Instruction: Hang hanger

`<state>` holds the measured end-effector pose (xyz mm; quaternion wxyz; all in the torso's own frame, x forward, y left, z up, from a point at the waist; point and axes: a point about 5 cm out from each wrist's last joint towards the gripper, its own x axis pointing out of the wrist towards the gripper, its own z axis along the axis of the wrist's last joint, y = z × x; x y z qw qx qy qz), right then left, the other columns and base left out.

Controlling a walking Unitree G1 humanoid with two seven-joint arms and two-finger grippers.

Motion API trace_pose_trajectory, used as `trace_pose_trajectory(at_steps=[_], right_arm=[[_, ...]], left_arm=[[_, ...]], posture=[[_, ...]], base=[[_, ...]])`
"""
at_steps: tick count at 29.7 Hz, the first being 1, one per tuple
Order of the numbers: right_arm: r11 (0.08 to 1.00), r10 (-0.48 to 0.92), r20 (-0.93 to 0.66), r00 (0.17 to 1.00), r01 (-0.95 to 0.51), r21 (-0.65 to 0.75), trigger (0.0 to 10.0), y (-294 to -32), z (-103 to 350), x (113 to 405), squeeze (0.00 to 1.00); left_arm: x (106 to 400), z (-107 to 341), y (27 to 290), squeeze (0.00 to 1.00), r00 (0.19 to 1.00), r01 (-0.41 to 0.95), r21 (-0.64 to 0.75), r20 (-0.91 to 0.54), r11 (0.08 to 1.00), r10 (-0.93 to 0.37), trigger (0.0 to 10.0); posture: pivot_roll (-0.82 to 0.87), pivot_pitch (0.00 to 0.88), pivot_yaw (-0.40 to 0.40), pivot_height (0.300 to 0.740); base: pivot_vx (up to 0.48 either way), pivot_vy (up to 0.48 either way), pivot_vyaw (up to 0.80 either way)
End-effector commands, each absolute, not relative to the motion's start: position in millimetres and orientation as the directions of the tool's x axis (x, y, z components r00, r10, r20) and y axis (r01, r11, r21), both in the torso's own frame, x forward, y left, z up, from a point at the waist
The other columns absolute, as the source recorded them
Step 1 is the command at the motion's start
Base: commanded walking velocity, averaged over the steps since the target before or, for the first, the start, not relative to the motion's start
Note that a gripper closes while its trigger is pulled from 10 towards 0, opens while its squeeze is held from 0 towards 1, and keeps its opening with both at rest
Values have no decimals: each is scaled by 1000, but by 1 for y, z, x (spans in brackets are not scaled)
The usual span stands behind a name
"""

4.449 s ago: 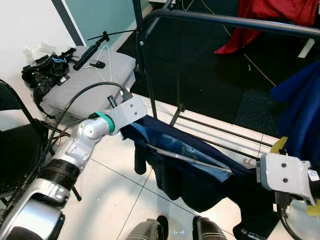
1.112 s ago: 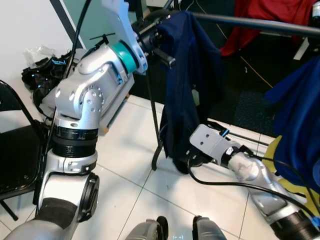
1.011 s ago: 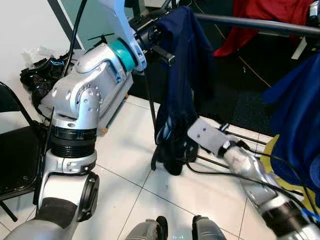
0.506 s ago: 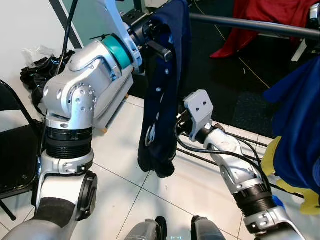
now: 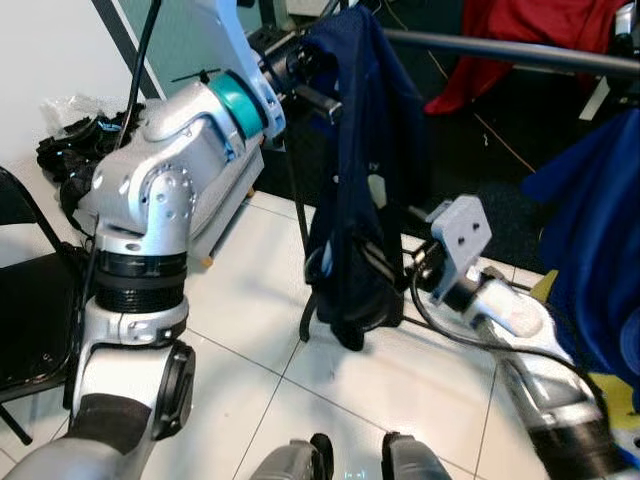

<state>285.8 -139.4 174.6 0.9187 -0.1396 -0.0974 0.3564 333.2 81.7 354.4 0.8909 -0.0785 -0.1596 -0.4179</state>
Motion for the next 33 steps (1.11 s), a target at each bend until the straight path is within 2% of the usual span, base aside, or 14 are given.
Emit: trace_pose_trajectory(at_steps=[1,3,4,6,7,9,11,13,18,21,23,25,28,33], right_arm=[[669,711,42,702,-656,-349,10000,-134,171,279,0],[669,711,42,702,-656,-349,10000,-134,171,279,0],[608,748,-36,663,-705,-364,10000,-137,164,262,0],[608,748,-36,663,-705,-364,10000,-137,164,262,0],[515,810,-105,576,-786,-342,10000,-129,159,235,0],[515,810,-105,576,-786,-342,10000,-129,159,235,0],[397,875,-166,455,-870,-292,10000,-114,155,205,0],[380,880,-171,442,-874,-304,10000,-109,154,205,0],[375,884,-161,438,-872,-316,10000,-104,155,211,0],[379,881,-152,448,-861,-340,10000,-94,154,227,0],[446,832,-166,529,-816,-368,10000,-94,144,249,0],[446,832,-166,529,-816,-368,10000,-94,144,249,0],[521,777,-169,606,-770,-368,10000,-97,136,266,0],[571,759,-144,635,-755,-322,10000,-89,135,279,0]], left_arm=[[332,364,85,0,598,757,18,384,653,-704,10000],[332,364,85,0,598,757,18,384,653,-704,10000],[336,361,83,0,619,745,4,370,668,-693,10000],[336,361,83,0,619,745,4,370,668,-693,10000],[343,356,79,0,647,729,-17,347,685,-679,10000],[343,356,79,0,647,729,-17,347,685,-679,10000],[352,350,73,0,678,707,-36,317,706,-663,10000],[353,350,71,0,682,704,-39,313,709,-661,10000],[354,350,71,0,684,703,-40,314,710,-659,10000],[356,351,72,0,694,692,-41,311,721,-649,10000],[355,352,73,0,694,692,-46,317,720,-647,10000],[355,352,73,0,694,692,-46,317,720,-647,10000],[355,355,73,0,691,694,-54,331,718,-642,10000],[357,359,74,0,699,684,-67,345,727,-626,10000]], posture=[[-143,103,197,740],[-143,103,197,740],[-149,106,204,740],[-149,106,204,740],[-164,108,220,740],[-164,108,220,740],[-164,106,222,740],[-156,103,220,740],[-153,100,220,740],[-149,98,219,740],[-153,102,218,740],[-153,102,218,740],[-149,106,210,740],[-145,108,200,740]], base=[[0,0,0],[0,0,0],[0,0,0],[0,0,0],[0,0,0],[0,0,0],[0,0,0],[0,0,0],[0,0,0],[0,0,0],[0,0,0],[0,0,0],[0,0,0],[0,0,0]])
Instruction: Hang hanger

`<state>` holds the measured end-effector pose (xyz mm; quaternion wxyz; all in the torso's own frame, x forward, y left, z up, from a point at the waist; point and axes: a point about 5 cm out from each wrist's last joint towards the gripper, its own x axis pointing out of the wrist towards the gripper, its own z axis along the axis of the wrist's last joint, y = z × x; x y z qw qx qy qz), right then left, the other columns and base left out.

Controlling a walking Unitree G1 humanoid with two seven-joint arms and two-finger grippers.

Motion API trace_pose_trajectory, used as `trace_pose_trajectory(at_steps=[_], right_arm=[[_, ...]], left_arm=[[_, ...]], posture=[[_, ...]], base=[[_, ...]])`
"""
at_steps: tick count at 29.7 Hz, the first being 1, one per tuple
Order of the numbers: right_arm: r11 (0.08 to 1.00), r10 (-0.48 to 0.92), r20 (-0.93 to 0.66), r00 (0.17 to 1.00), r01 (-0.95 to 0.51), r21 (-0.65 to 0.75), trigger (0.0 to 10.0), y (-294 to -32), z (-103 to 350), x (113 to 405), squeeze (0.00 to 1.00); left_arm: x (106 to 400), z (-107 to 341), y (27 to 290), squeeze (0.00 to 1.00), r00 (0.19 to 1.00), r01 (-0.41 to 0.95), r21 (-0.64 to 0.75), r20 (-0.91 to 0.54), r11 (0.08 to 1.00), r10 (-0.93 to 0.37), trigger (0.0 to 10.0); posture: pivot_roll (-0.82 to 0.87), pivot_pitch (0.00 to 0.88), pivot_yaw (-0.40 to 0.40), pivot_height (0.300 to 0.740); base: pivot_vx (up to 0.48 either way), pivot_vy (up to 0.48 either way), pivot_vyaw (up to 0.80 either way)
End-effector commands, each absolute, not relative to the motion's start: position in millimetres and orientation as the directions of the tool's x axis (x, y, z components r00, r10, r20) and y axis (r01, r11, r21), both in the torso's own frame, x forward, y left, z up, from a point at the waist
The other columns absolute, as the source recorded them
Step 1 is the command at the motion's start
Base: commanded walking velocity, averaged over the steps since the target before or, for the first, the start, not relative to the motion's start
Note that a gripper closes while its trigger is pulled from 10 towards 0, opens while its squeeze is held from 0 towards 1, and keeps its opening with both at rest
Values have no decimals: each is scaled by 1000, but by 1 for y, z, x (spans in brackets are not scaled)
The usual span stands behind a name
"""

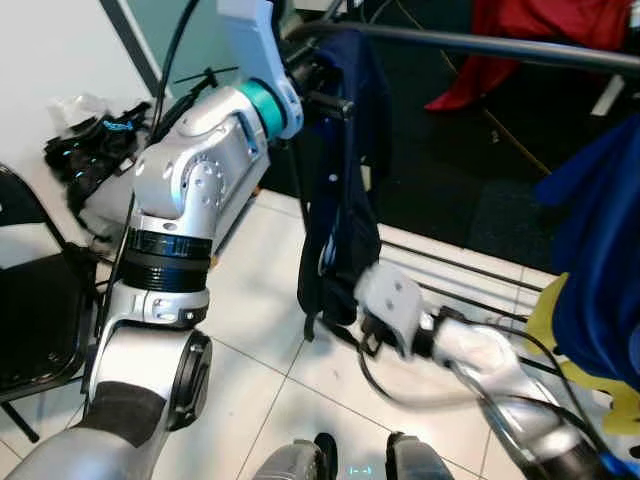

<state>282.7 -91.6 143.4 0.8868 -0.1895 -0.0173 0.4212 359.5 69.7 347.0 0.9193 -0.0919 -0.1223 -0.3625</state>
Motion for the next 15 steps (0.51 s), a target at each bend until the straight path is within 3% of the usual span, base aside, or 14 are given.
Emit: trace_pose_trajectory(at_steps=[1,10,15], right_arm=[[583,755,-133,642,-751,-311,10000,-83,135,287,0],[596,760,-110,640,-754,-276,10000,-62,135,310,0],[579,690,-241,683,-720,-383,10000,-60,114,325,0]], left_arm=[[358,360,75,0,704,678,-71,349,731,-619,10000],[356,364,77,0,705,674,-72,363,736,-610,10000],[354,366,80,0,708,667,-75,377,742,-598,10000]], posture=[[-141,109,195,740],[-129,111,176,740],[-114,112,155,740]], base=[[0,0,0],[0,0,0],[0,0,0]])
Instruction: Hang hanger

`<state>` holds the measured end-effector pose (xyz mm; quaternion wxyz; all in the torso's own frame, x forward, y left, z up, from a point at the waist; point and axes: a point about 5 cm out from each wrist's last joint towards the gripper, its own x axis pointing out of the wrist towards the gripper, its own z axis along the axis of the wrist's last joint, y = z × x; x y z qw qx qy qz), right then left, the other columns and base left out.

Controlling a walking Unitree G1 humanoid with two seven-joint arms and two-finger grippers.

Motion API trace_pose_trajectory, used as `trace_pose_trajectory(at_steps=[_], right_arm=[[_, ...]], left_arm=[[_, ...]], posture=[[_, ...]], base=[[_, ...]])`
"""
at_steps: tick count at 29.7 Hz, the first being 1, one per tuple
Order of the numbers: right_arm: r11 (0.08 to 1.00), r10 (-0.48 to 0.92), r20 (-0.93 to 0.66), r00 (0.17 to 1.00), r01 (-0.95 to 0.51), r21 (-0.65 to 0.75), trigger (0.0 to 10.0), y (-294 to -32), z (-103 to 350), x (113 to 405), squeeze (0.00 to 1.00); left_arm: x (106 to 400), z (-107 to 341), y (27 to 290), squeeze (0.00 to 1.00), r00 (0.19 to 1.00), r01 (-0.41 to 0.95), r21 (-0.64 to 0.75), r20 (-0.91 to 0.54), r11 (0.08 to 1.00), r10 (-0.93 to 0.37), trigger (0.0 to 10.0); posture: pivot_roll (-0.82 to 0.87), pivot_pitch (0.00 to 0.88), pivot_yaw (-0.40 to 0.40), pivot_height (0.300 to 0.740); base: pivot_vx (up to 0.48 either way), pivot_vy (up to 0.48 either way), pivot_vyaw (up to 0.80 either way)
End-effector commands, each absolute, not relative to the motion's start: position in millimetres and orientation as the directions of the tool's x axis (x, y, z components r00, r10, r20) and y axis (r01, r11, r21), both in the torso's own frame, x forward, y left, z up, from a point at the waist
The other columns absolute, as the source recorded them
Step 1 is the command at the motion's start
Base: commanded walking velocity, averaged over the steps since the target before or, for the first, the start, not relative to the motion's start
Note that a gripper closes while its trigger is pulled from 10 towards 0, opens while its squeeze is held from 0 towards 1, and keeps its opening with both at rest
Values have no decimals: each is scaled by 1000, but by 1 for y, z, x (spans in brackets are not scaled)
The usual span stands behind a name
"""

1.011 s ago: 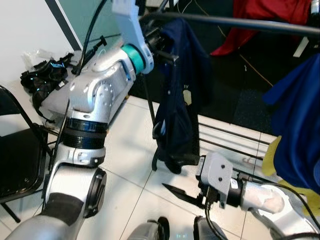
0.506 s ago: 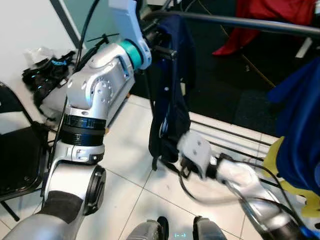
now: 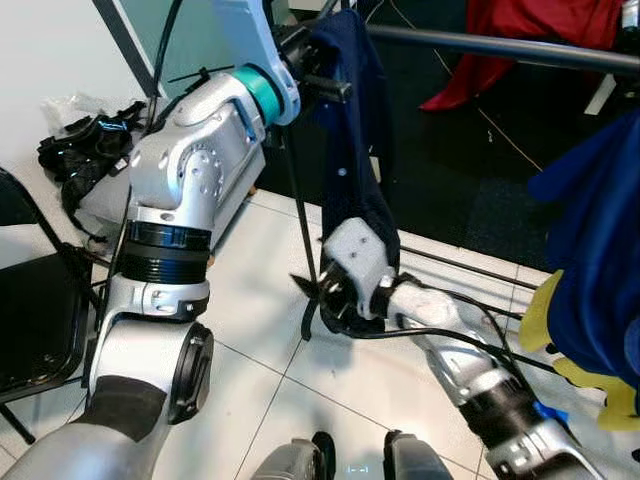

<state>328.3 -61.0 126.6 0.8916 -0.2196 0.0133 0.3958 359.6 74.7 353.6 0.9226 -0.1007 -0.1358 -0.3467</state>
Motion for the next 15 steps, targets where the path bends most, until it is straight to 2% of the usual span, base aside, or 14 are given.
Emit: trace_pose_trajectory(at_steps=[1,4,10,15], right_arm=[[580,662,-265,701,-703,-411,10000,-63,110,328,0],[589,605,-293,740,-664,-461,10000,-73,106,334,0],[592,599,-294,745,-658,-465,10000,-78,105,334,0],[611,576,-230,784,-601,-515,10000,-90,116,335,0]], left_arm=[[353,367,81,0,708,666,-75,380,742,-596,10000],[354,366,84,0,715,657,-79,382,750,-586,10000],[355,365,84,0,719,653,-83,382,753,-581,10000],[355,363,81,0,719,654,-84,379,751,-583,10000]], posture=[[-114,112,155,740],[-121,115,149,740],[-128,116,150,740],[-138,116,152,740]], base=[[0,0,0],[0,0,0],[0,0,0],[0,0,0]])
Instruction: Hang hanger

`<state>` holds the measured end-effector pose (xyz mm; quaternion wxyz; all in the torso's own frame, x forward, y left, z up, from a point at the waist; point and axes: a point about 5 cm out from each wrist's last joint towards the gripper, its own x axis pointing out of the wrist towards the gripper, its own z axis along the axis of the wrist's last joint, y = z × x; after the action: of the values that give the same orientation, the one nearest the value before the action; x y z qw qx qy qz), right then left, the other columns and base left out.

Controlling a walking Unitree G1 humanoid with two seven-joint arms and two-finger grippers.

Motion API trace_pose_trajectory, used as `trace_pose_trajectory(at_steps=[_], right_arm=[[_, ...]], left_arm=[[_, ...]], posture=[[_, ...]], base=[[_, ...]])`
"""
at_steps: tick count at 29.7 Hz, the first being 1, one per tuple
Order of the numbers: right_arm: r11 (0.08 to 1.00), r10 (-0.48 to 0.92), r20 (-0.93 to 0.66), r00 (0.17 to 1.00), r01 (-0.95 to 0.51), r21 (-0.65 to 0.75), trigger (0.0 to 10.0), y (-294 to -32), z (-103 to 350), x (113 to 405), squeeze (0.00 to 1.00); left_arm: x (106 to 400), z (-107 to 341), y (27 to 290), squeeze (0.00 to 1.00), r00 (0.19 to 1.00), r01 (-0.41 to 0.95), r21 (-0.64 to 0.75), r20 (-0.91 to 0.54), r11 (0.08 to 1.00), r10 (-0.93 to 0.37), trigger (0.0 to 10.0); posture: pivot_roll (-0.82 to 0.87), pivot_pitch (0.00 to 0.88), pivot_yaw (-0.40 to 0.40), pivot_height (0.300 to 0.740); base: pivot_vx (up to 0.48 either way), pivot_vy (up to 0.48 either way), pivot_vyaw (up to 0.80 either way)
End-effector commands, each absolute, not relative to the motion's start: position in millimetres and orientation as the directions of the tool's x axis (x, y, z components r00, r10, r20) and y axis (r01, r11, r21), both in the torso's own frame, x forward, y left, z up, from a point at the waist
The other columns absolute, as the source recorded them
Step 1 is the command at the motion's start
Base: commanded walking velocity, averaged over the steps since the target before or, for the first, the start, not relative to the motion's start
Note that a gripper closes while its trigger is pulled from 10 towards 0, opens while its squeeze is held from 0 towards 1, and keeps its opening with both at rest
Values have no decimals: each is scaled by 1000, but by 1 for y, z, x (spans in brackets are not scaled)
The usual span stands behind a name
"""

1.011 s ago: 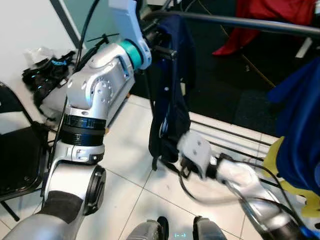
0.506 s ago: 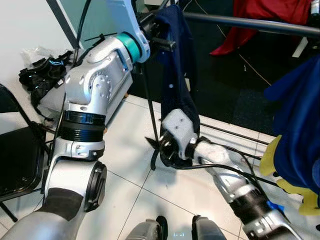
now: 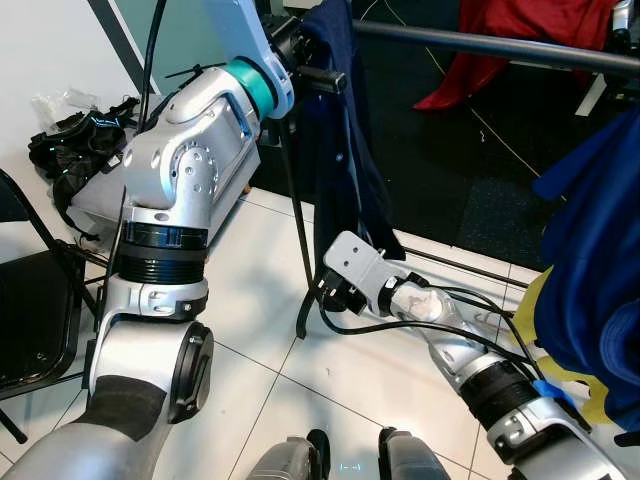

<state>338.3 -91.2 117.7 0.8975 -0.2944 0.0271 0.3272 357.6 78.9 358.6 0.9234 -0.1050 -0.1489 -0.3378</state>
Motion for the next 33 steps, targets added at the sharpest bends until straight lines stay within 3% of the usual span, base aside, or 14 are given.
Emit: trace_pose_trajectory(at_steps=[1,5,7,12,15,23,33], right_arm=[[624,582,-183,792,-579,-524,10000,-93,123,335,0],[639,607,-84,790,-548,-540,10000,-96,142,331,0],[633,648,22,762,-522,-572,10000,-99,170,314,0],[626,661,47,749,-516,-585,10000,-101,179,306,0],[597,687,36,726,-536,-597,10000,-105,182,282,0],[572,691,-43,722,-583,-577,10000,-108,162,269,0],[572,656,-187,732,-643,-510,10000,-98,112,279,0]], left_arm=[[355,362,81,0,719,654,-84,377,752,-583,10000],[356,359,81,0,727,645,-76,369,760,-580,10000],[360,351,82,0,750,621,-69,342,781,-566,10000],[361,348,83,0,758,613,-67,333,787,-561,10000],[365,339,82,0,775,597,-63,304,800,-555,10000],[366,335,80,0,779,594,-65,294,802,-554,10000],[365,345,78,0,769,605,-84,322,792,-553,10000]], posture=[[-140,116,151,740],[-141,115,149,740],[-150,115,146,740],[-152,115,145,740],[-170,117,149,740],[-172,113,143,740],[-160,114,147,740]], base=[[0,0,0],[0,0,0],[0,0,0],[0,0,0],[0,0,0],[0,0,0],[0,0,0]])
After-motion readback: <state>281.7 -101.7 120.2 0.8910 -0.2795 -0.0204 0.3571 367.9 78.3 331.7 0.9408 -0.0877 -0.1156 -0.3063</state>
